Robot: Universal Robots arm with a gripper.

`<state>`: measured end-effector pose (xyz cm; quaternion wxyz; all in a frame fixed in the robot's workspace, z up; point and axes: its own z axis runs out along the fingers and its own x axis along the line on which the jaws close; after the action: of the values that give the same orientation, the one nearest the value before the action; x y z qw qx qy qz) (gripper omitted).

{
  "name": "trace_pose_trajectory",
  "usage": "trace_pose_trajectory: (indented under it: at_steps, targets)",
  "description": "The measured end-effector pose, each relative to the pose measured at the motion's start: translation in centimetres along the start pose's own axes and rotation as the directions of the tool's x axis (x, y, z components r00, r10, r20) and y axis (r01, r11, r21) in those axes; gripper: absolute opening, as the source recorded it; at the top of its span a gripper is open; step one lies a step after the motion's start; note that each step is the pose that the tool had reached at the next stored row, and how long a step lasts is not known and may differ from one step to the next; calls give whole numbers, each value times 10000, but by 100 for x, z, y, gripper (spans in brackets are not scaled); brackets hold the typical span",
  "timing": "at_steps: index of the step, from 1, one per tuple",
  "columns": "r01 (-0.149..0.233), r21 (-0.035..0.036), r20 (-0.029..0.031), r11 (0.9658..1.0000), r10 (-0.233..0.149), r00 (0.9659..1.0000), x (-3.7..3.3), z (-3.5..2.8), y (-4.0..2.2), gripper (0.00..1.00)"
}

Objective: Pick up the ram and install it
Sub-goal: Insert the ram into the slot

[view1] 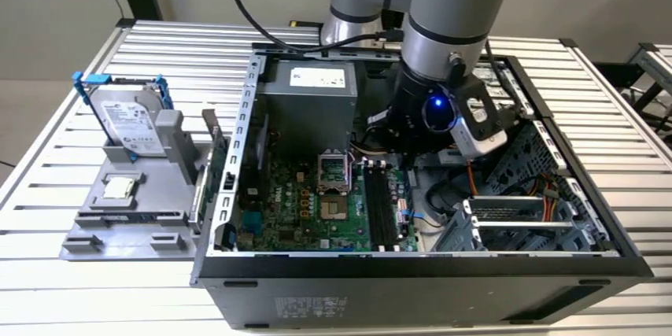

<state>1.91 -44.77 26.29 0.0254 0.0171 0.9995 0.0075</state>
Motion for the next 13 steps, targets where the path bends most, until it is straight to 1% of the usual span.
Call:
trace_pose_trajectory:
  at_steps: [8,13]
  targets:
    - [1,-3,8,10000,-1,10000,3,67,-50,0]
    - [4,0,40,10000,-4,10000,38,104,-60,0]
